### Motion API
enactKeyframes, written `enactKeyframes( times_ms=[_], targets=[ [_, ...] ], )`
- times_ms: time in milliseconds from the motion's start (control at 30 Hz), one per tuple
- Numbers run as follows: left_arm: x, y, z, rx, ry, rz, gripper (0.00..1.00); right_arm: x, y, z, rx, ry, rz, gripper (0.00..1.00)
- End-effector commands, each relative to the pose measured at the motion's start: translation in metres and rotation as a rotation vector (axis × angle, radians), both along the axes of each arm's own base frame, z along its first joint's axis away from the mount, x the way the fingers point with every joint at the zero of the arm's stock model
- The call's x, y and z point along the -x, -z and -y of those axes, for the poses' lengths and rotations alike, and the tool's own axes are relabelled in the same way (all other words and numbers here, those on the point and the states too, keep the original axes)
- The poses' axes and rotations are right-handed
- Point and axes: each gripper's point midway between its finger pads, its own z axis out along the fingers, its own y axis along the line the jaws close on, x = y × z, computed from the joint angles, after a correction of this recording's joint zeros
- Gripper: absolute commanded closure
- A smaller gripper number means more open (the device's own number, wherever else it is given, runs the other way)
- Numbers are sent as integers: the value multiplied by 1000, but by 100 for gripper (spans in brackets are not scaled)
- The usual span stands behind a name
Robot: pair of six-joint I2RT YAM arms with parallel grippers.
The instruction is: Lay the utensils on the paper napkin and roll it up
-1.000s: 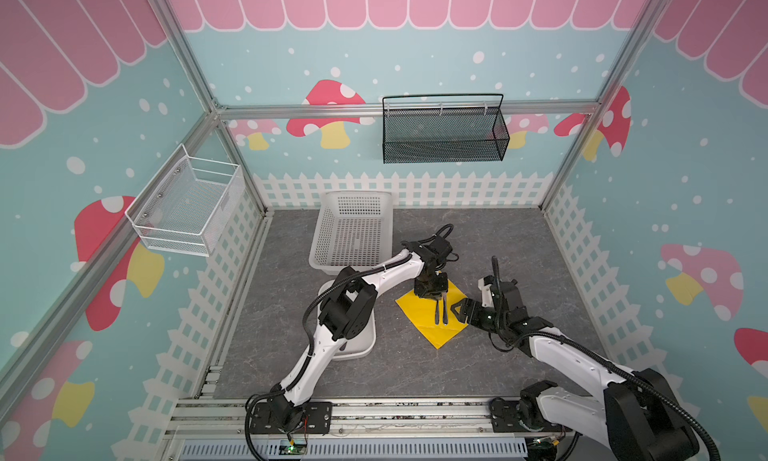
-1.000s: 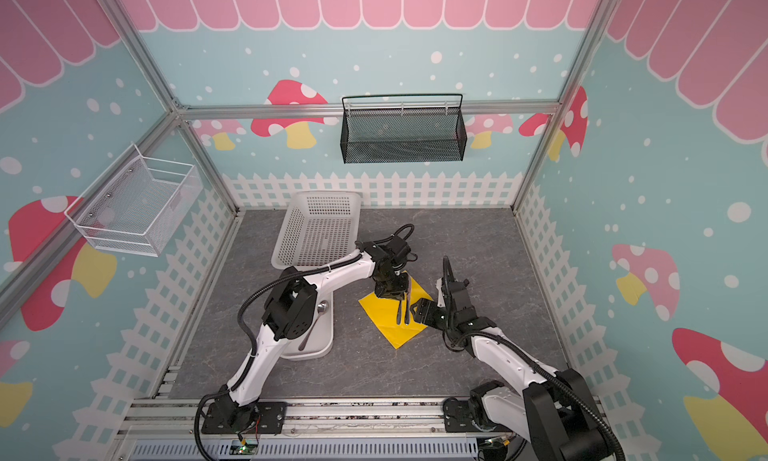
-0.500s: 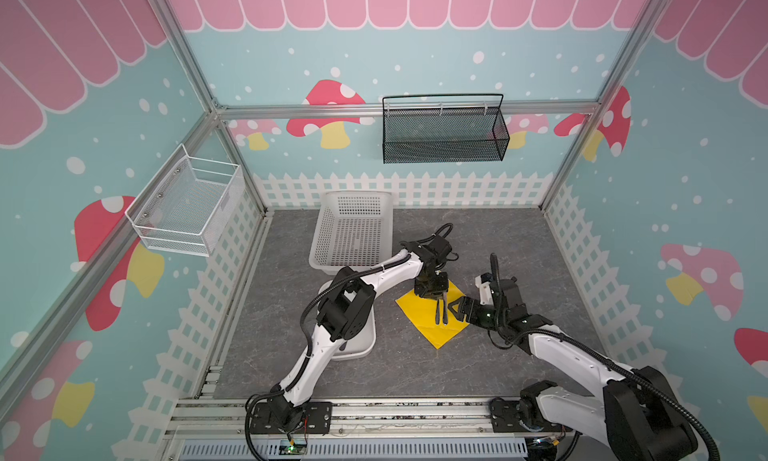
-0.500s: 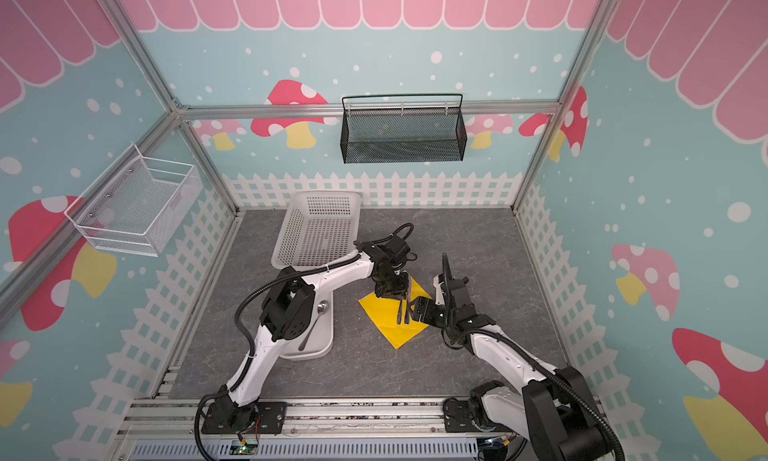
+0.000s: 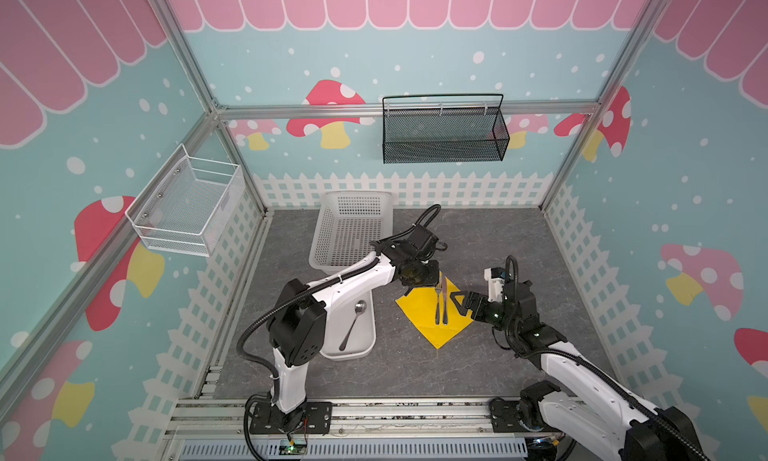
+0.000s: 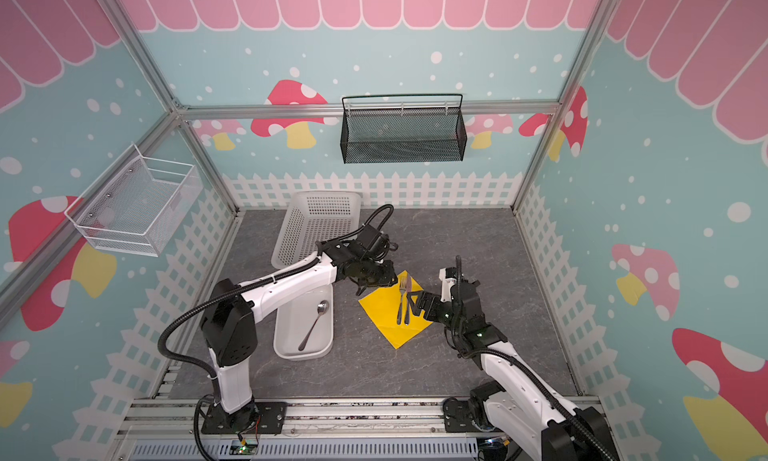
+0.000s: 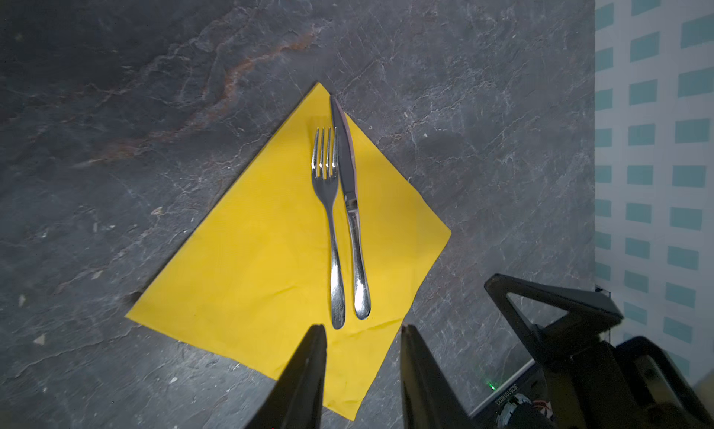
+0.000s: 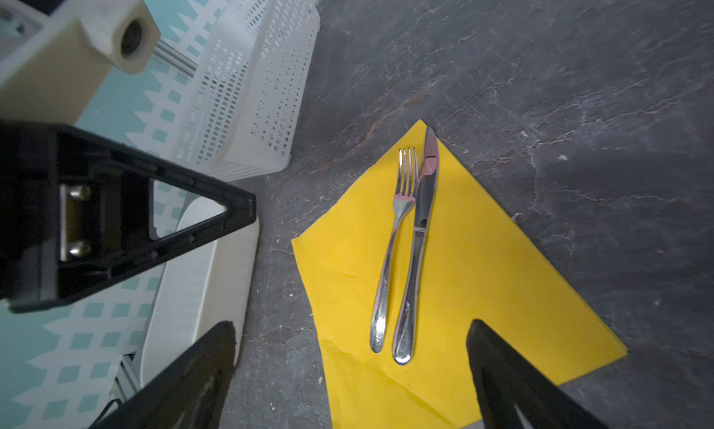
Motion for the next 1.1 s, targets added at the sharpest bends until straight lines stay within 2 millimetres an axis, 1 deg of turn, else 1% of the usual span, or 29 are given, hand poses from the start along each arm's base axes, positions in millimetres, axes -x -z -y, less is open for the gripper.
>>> enactKeyframes(
  times_ms=[0, 133, 233, 300, 400, 467, 567, 633, 733, 800, 833, 867, 900, 1000, 1067],
  targets=[
    [-15, -14, -4, 57, -40, 86, 63, 0, -28, -15, -75, -83, 79, 0],
    [-4, -17, -19, 42, -46, 99, 63, 13, -47, -36, -213, -216, 118, 1],
    [6, -18, -37, 24, -60, 119, 63, 23, -60, -43, -333, -270, 173, 1],
    [16, -11, -52, 6, -58, 114, 63, 28, -67, -50, -367, -325, 177, 3],
    [32, 0, -81, -14, -76, 92, 63, 32, -71, -63, -374, -407, 161, 5],
    [42, 4, -101, -25, -97, 92, 63, 34, -70, -71, -366, -427, 158, 6],
    [55, 15, -141, -52, -159, 71, 62, 37, -67, -87, -321, -446, 164, 6],
    [62, 25, -170, -59, -219, 47, 61, 37, -63, -102, -261, -459, 160, 8],
    [71, 37, -201, -45, -264, -1, 59, 38, -56, -127, -169, -500, 158, 11],
    [74, 42, -219, -73, -296, -21, 59, 37, -47, -141, -127, -516, 138, 13],
    [76, 45, -224, -87, -301, -24, 59, 37, -43, -148, -103, -526, 130, 14],
    [78, 46, -225, -93, -295, -28, 59, 37, -39, -153, -81, -534, 124, 15],
    [76, 49, -231, -92, -310, -39, 59, 38, -36, -161, -57, -551, 126, 15],
    [77, 58, -232, -97, -293, -83, 58, 39, -27, -180, 29, -578, 123, 17],
    [76, 65, -232, -115, -286, -107, 58, 37, -17, -187, 101, -575, 114, 17]
  ],
)
